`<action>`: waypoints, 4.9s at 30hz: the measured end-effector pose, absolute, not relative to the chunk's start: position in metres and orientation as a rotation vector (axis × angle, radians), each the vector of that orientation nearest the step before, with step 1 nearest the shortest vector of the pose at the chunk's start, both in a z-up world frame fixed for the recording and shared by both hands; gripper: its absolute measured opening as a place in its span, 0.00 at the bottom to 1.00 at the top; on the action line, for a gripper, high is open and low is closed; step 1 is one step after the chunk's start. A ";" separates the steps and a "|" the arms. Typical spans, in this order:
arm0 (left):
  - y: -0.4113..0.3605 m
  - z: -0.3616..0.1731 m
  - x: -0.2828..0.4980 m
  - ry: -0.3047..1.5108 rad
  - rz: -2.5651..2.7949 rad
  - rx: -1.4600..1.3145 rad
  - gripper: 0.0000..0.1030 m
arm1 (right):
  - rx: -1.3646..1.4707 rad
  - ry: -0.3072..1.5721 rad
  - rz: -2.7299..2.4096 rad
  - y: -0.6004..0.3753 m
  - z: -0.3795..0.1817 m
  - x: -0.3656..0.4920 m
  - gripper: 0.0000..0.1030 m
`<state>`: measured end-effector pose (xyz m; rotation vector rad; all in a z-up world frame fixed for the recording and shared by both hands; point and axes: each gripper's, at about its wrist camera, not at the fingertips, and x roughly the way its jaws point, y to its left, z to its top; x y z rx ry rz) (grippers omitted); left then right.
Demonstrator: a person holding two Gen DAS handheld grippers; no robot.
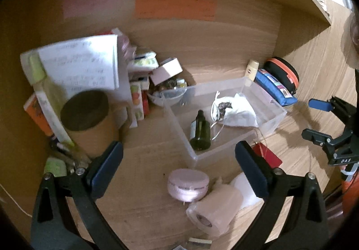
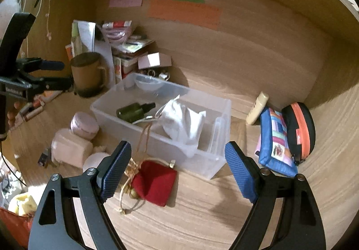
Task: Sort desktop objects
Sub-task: 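Withdraw both grippers from the box toward the remaining items, then grasp the pink round jar with the left gripper while the right grasps the red pouch, then lift the pink jar and red pouch and carry them over the box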
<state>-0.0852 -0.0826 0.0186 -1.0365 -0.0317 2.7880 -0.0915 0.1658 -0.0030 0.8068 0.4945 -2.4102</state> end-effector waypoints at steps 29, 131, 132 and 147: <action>-0.083 -0.084 -0.126 -0.177 2.534 -1.414 0.98 | 1.135 0.336 -2.258 0.150 -0.087 -0.117 0.81; -0.048 0.011 -0.178 -0.087 2.667 -1.114 0.63 | 0.789 0.182 -2.287 0.111 -0.012 -0.167 0.26; -0.047 0.010 -0.182 -0.085 2.665 -1.118 0.63 | 0.795 0.184 -2.285 0.109 -0.014 -0.170 0.26; -0.041 -0.023 -0.231 -0.044 2.654 -1.223 0.63 | 0.880 0.268 -2.242 0.076 -0.038 -0.203 0.26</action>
